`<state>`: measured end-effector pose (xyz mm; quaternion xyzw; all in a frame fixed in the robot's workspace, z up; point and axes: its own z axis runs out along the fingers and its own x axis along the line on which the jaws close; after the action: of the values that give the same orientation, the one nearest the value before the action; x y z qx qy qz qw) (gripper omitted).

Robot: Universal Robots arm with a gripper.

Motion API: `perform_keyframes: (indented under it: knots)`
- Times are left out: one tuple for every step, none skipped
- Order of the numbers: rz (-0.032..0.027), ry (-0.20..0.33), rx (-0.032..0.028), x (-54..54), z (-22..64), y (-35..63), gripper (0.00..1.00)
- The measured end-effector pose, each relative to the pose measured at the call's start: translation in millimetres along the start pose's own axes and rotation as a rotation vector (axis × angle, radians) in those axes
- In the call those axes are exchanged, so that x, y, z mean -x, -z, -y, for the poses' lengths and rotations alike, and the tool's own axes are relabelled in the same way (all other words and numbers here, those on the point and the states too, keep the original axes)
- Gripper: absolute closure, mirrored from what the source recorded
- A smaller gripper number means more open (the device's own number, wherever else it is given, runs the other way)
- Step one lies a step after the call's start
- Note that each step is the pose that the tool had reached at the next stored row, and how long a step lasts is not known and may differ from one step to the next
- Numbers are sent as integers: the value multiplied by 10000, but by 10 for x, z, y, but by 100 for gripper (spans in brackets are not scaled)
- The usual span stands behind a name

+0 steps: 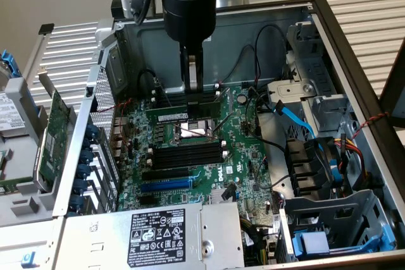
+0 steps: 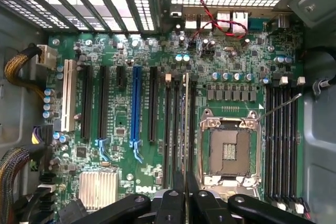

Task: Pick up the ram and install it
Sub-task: 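Insert the ram into the slot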

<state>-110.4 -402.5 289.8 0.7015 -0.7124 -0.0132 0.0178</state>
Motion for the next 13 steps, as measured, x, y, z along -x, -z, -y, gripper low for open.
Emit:
perform_keyframes:
  knots:
    - [0, 0, 5, -1, 0, -6, 87]
    - [-1, 0, 11, -1, 0, -13, 87]
    - [-1, 0, 17, -1, 1, -19, 87]
    - [-5, 0, 26, -2, 1, -24, 87]
    - [-9, 0, 33, -2, 1, -29, 87]
    - [-14, 0, 39, -2, 2, -34, 87]
    - [-20, -1, 44, -2, 2, -39, 87]
    - [-29, -1, 49, -2, 2, -45, 87]
    - [-34, -1, 51, -1, 3, -51, 87]
    - [-44, 0, 50, -2, 3, -58, 87]
    - [-61, -1, 50, -2, 4, -65, 87]
    - [-80, -2, 50, -2, 4, -73, 87]
    - [-104, -4, 49, -1, 4, -81, 87]
